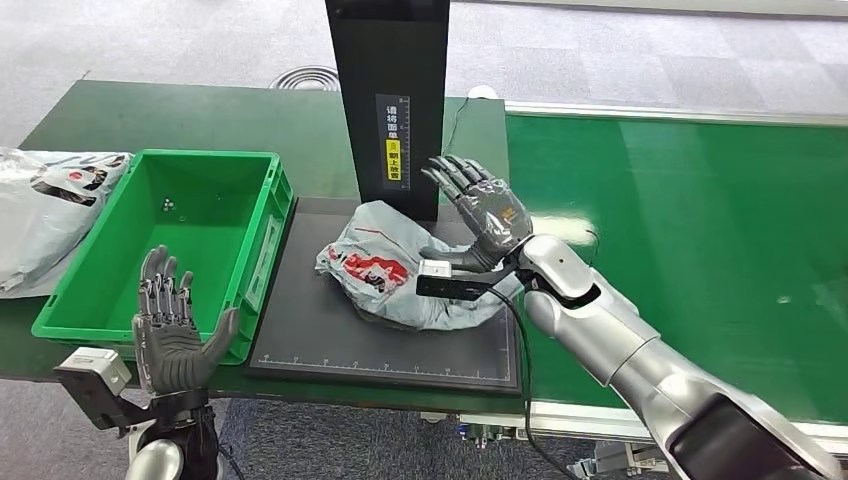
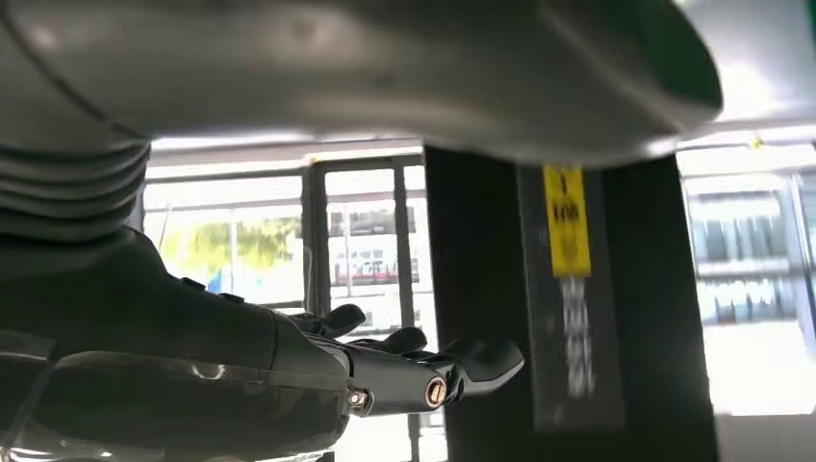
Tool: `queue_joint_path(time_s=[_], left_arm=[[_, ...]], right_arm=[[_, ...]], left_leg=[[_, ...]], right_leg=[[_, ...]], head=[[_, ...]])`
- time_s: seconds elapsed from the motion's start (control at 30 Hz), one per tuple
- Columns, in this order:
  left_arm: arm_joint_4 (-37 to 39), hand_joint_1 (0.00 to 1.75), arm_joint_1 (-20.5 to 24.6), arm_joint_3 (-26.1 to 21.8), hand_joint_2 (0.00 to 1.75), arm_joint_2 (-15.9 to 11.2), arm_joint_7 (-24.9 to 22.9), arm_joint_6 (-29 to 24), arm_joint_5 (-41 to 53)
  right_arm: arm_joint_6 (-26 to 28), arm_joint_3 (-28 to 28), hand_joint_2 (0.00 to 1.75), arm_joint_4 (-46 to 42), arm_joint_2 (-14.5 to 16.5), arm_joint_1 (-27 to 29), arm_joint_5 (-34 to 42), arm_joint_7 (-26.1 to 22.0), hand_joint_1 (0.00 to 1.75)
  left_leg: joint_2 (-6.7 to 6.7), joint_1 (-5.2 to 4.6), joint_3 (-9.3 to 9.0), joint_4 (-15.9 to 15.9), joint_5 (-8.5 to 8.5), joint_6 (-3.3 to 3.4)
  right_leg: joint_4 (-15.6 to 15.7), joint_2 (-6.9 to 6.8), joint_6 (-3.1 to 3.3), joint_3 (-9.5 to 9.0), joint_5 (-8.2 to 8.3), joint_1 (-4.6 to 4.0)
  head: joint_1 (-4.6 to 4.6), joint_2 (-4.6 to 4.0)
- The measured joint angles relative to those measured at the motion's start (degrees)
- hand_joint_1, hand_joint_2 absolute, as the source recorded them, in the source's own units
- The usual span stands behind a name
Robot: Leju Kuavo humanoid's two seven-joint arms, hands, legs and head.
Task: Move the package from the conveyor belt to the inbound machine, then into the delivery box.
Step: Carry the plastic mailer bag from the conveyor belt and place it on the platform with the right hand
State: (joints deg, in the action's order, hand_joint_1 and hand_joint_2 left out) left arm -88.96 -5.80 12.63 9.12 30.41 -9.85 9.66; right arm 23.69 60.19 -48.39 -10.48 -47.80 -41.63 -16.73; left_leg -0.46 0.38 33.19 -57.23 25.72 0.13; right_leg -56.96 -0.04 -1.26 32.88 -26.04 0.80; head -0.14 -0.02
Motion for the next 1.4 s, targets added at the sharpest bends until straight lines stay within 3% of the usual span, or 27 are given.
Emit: queue_joint_path(time_s=[0.27, 0.47, 0.6, 0.73, 0.9, 1.1, 1.23, 1.4], left_arm=[[0.0, 0.0, -0.5, 0.9, 1.75, 0.1, 1.2, 2.1, 2.4], [0.0, 0.0, -0.6, 1.7, 1.75, 0.1, 1.5, 2.5, 2.7], [0.0, 0.0, -0.9, 1.8, 1.75, 0.0, 1.5, 3.1, 2.7], [0.0, 0.0, -1.0, 2.4, 1.75, -0.1, 1.2, 3.3, 5.2], [2.4, 0.0, 2.8, 5.0, 1.75, -0.6, 0.5, 1.8, 17.4], [9.5, 0.0, 12.7, 9.4, 1.75, -0.9, 0.0, 2.0, 25.2], [13.0, 0.0, 16.5, 10.8, 1.75, -1.1, -0.1, 2.0, 25.4], [14.9, 0.0, 18.1, 11.7, 1.75, -1.3, 0.0, 2.0, 25.4]], right_arm=[[3.9, -10.7, 0.0, 0.2, 2.1, 5.1, 9.7, -7.9, 0.0], [2.9, -15.1, 0.0, -0.5, 2.3, 7.4, 13.0, -9.0, 0.0], [0.9, -19.8, 0.0, -4.6, 2.2, 10.1, 19.3, -9.2, 0.0], [-0.5, -26.4, 1.75, -10.5, 1.9, 13.4, 26.2, -10.4, 0.0], [-11.6, -33.7, 1.75, -19.8, 2.0, 20.0, 35.5, -9.9, 0.0], [-31.7, -38.7, 1.75, -28.8, 3.3, 29.1, 35.8, -8.3, 0.0], [-34.3, -42.0, 1.75, -32.2, 4.0, 32.2, 35.5, -8.1, 0.0], [-34.9, -43.9, 1.75, -34.1, 4.3, 33.7, 35.2, -8.1, 0.0]], left_leg=[[-0.02, 0.0, 0.0, 0.0, 0.0, 0.0], [0.0, -0.01, -0.02, 0.0, 0.0, 0.0], [0.0, 0.0, -0.01, 0.0, 0.0, 0.0], [-0.01, -0.01, 0.0, 0.0, 0.0, 0.0], [-0.05, -0.01, 0.01, 0.0, 0.01, 0.0], [-0.01, -0.01, -0.02, 0.0, 0.0, 0.0], [0.01, -0.01, 0.01, 0.0, 0.0, 0.0], [0.08, -0.01, 0.0, 0.0, 0.01, 0.0]], right_leg=[[0.0, -0.02, 0.0, 0.0, 0.0, 0.01], [0.0, 0.01, -0.01, 0.0, 0.01, 0.01], [0.0, 0.0, 0.0, 0.02, 0.0, 0.0], [0.0, -0.01, -0.01, 0.03, -0.01, 0.01], [0.1, -0.05, -0.02, 0.01, -0.01, 0.02], [0.0, 0.01, 0.0, 0.03, 0.03, 0.01], [0.0, 0.03, 0.0, 0.03, 0.02, 0.0], [0.0, 0.1, -0.01, 0.05, 0.02, 0.02]], head=[[0.0, 0.0], [-0.01, 0.0], [-0.01, 0.0], [-0.01, 0.0], [0.0, 0.0], [-0.01, 0.0], [0.0, 0.0], [0.0, 0.0]])
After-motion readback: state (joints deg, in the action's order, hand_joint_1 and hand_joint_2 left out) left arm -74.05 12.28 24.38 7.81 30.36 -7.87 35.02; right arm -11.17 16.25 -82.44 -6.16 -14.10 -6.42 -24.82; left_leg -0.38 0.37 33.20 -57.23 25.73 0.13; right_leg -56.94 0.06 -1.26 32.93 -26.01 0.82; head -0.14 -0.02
